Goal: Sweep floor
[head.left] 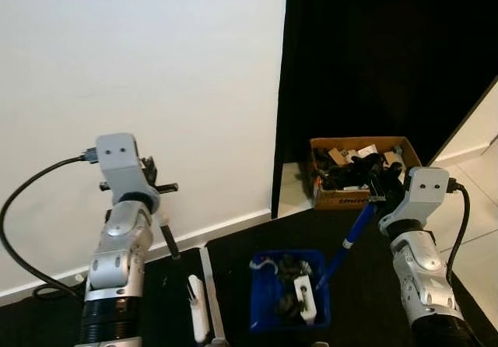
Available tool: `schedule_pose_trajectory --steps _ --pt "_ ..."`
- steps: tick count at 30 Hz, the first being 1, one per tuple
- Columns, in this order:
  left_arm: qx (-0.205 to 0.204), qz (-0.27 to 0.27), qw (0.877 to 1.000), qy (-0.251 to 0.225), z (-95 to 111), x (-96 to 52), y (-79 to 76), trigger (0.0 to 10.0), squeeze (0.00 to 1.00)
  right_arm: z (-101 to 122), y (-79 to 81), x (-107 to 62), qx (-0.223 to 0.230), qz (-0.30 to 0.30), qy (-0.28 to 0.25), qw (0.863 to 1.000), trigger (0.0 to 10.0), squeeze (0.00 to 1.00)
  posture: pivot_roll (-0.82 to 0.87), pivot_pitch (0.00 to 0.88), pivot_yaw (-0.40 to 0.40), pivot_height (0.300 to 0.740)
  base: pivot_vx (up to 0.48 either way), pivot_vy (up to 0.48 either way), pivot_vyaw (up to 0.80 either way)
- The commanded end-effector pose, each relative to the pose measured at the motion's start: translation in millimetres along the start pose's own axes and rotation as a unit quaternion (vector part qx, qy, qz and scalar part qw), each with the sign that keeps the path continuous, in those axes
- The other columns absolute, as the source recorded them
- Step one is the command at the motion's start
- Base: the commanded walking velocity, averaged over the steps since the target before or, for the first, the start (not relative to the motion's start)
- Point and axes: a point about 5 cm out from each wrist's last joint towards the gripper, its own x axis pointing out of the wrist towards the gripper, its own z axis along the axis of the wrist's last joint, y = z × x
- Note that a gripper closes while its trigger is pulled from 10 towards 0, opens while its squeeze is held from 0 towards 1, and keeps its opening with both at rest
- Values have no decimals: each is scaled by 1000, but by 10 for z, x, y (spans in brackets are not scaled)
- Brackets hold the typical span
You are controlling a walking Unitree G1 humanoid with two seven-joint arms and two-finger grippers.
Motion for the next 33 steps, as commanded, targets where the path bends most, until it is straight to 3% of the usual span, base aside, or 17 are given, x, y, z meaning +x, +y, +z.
schedule_pose_trajectory --steps 1,7,14,18,21,33 --pt "5 -16 999 -32 121 11 -102 10000 0 112 11 91 12 -4 -32 999 10000 0 -1 120 40 740 0 0 0" --pt "-1 -12 999 -49 196 73 -147 10000 0 228 7 183 16 1 -48 999 10000 0 5 128 31 740 0 0 0" --pt "12 -9 999 -32 92 -46 -104 10000 0 155 -7 83 23 -8 -39 999 10000 0 2 167 36 740 0 0 0" --pt "17 -8 999 -27 61 4 -106 10000 0 153 33 120 22 -1 -39 999 10000 0 -10 151 37 740 0 0 0" --pt "17 -8 999 -38 123 141 -124 10000 0 246 7 210 24 -6 -57 998 10000 0 -15 79 51 740 0 0 0" --pt "28 8 999 -31 99 192 -43 10000 0 210 16 206 29 -7 -56 998 10000 0 -7 58 49 740 0 0 0"
